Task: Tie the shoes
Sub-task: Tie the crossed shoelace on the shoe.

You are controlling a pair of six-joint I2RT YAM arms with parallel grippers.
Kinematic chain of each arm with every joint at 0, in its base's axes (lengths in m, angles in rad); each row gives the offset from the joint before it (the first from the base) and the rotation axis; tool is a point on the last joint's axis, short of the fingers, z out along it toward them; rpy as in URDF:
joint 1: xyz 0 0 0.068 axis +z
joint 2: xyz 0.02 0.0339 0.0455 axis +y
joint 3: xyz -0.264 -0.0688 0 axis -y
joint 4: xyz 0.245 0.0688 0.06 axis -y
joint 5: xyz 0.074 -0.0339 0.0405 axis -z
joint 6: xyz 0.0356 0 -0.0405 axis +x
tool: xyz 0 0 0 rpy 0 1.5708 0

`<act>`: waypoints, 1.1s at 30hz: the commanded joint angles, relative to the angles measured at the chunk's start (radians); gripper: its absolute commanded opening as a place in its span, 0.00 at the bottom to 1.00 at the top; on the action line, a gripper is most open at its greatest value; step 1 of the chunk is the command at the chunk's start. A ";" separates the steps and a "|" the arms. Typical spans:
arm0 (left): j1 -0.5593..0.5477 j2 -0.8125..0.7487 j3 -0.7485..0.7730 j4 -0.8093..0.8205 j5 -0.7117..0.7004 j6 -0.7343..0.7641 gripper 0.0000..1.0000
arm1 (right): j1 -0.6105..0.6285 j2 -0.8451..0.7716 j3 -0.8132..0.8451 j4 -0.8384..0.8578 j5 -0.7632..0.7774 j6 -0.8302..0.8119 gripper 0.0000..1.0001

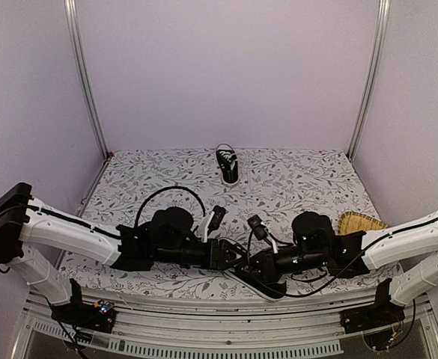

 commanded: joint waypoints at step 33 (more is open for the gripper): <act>0.106 0.187 0.000 -0.133 -0.153 -0.068 0.30 | -0.105 -0.127 -0.032 -0.170 0.081 -0.011 0.02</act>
